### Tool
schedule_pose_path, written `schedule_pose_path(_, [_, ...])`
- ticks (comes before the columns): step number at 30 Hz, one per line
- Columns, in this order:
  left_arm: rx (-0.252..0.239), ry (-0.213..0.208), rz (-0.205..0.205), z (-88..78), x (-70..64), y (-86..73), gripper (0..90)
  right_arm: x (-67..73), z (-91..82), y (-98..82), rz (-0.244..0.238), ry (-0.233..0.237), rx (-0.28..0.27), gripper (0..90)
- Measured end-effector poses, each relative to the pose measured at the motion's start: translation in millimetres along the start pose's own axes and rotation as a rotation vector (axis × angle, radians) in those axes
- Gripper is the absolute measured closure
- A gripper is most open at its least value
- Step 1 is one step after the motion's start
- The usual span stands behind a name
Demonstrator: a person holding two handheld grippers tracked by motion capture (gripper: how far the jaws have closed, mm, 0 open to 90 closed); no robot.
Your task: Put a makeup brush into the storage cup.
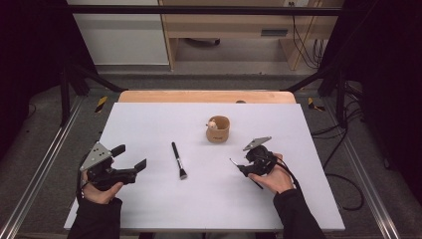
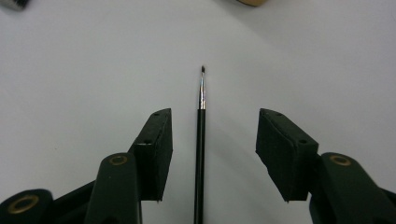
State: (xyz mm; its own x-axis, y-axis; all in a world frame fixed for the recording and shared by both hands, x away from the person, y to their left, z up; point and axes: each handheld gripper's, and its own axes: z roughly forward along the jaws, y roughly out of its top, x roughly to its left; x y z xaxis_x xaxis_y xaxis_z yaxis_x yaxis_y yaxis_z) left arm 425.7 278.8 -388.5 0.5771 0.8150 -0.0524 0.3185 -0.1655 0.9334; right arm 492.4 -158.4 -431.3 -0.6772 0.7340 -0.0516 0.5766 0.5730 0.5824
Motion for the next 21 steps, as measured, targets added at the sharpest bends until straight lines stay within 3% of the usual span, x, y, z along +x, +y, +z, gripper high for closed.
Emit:
schedule_pose_path(11, [0.0, -0.003, 0.0, 0.0, -0.1, -0.1, 6.8, 1.0, 11.4, 13.2, -0.016, 0.041, 0.155, 47.1])
schedule_pose_path(21, [0.003, -0.004, 0.005, 0.4, -0.4, -0.2, 6.9, 3.1, 25.8, 14.7, -0.033, 0.027, 0.248, 59.0])
